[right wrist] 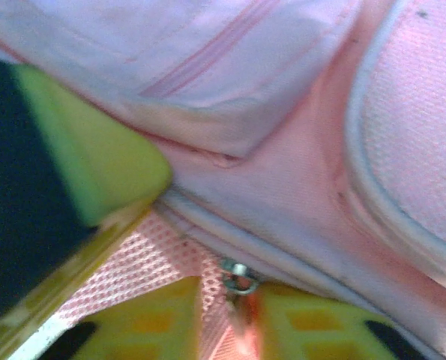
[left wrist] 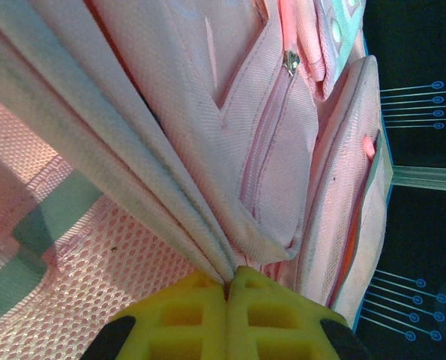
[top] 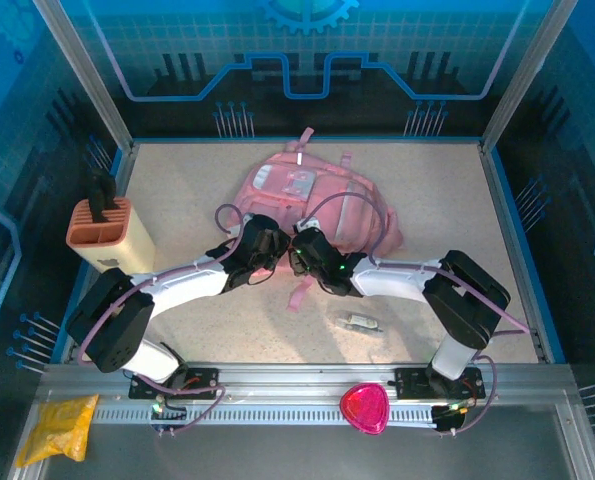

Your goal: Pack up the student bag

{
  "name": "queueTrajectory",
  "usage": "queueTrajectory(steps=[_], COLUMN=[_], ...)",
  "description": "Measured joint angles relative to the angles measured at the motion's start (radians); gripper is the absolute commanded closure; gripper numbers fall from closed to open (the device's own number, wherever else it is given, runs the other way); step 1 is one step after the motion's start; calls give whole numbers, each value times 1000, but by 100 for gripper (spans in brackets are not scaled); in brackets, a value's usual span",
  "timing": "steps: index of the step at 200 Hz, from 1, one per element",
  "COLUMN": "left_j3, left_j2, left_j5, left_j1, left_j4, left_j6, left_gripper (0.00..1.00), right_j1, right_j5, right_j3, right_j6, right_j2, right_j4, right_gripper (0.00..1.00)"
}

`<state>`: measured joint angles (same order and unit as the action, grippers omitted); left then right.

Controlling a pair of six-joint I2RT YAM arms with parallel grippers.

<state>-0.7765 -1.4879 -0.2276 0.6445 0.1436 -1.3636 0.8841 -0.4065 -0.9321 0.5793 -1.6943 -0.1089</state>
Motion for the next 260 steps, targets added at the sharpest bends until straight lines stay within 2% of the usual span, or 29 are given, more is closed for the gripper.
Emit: queueTrajectory(steps=[16,45,143,221,260], left_j3=[0,0,-8,-5,-5], left_j2=[0,0,4,28,28], left_j5=[0,0,43,73,87], left_j1=[0,0,-20,-76,-99], left_j4=[0,-3,-5,-31,-36], left_j6=[0,0,1,11,22], left_gripper=[100,100,100,100,100], right_j1=[-3,-3,-43,-173,-207], right_j5=[-8,-5,90,163,208], right_j3=[-1,-2,46,167,172], right_j6=[-6,-13,-3,-42,-85], right_j2=[0,2,129,321,301], right_j4=[7,19,117,251,281], right_gripper=[95,100,100,100,100])
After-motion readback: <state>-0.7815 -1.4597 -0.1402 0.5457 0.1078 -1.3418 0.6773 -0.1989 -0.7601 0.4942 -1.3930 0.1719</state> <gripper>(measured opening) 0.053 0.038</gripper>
